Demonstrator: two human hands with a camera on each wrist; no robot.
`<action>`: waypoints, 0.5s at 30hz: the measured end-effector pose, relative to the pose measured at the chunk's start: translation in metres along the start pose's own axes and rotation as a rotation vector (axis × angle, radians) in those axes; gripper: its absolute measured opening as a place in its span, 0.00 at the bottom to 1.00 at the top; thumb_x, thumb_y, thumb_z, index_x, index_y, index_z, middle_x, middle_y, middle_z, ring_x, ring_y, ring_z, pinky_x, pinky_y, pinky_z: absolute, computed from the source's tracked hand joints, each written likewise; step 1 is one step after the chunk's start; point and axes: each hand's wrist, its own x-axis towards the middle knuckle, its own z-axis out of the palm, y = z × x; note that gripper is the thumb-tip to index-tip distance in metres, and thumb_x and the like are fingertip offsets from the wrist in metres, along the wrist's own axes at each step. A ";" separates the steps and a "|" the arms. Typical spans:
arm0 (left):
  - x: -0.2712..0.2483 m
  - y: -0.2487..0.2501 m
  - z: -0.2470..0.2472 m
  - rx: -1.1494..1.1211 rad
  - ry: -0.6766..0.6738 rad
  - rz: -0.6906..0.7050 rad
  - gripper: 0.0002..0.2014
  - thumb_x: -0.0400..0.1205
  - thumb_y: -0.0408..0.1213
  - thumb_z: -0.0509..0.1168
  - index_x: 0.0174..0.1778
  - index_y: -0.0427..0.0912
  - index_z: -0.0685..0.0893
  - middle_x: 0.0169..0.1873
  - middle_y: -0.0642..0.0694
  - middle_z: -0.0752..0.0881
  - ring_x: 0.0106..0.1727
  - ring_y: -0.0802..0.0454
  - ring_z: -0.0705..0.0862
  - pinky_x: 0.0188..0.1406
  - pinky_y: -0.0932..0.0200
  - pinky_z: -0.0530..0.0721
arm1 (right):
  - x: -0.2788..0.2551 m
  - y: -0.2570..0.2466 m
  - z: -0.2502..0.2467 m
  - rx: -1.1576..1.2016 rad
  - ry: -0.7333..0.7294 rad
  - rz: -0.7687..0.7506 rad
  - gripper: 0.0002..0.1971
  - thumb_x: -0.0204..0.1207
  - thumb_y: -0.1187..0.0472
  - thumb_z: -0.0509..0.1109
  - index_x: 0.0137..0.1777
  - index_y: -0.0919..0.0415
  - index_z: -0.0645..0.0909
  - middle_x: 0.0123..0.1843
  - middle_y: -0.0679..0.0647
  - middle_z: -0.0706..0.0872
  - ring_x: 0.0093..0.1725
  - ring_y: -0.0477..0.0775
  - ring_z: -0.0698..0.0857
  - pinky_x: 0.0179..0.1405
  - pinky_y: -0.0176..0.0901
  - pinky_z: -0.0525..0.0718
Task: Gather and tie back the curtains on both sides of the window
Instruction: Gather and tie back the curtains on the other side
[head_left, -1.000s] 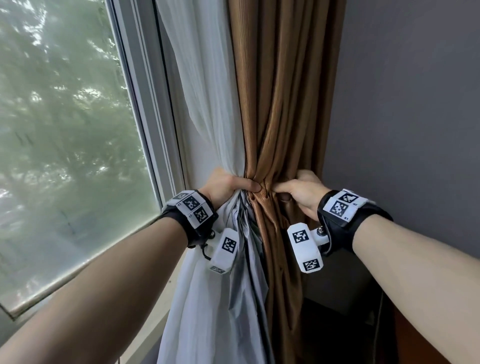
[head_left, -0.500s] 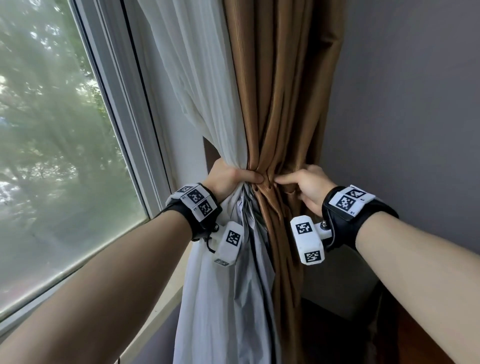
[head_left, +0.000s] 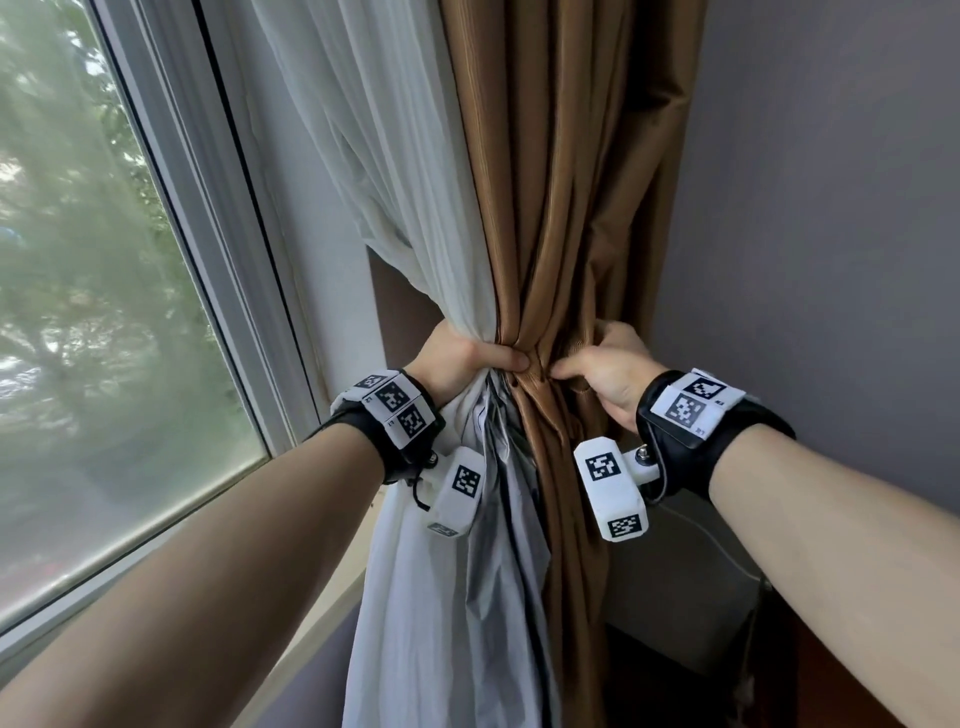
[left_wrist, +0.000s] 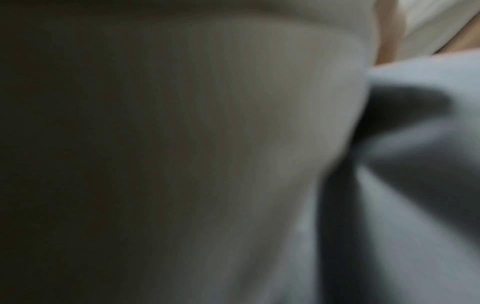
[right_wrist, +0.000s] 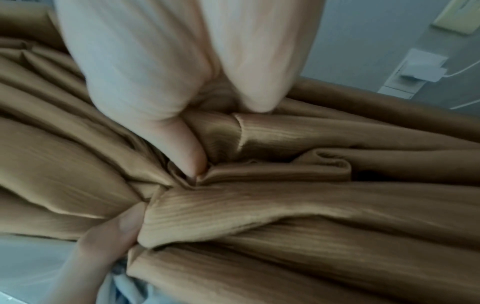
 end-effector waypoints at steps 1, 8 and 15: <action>0.004 -0.002 -0.001 -0.010 -0.008 -0.007 0.32 0.60 0.19 0.78 0.64 0.25 0.85 0.54 0.36 0.92 0.54 0.47 0.93 0.51 0.60 0.90 | 0.004 0.001 0.000 -0.015 -0.034 -0.002 0.20 0.71 0.86 0.72 0.48 0.58 0.88 0.48 0.56 0.94 0.55 0.61 0.93 0.63 0.52 0.89; 0.018 -0.004 0.010 0.007 -0.094 0.012 0.34 0.63 0.21 0.75 0.69 0.23 0.81 0.62 0.28 0.89 0.62 0.35 0.90 0.65 0.44 0.88 | 0.025 -0.002 -0.019 -0.147 -0.102 -0.074 0.20 0.65 0.84 0.71 0.46 0.60 0.90 0.55 0.69 0.93 0.61 0.71 0.91 0.68 0.64 0.88; 0.010 -0.007 0.002 -0.044 -0.060 0.039 0.41 0.58 0.25 0.79 0.70 0.20 0.79 0.61 0.28 0.88 0.60 0.36 0.90 0.61 0.46 0.88 | 0.036 0.004 -0.044 -0.007 -0.176 0.018 0.36 0.56 0.75 0.86 0.68 0.68 0.85 0.59 0.68 0.93 0.61 0.62 0.92 0.69 0.53 0.87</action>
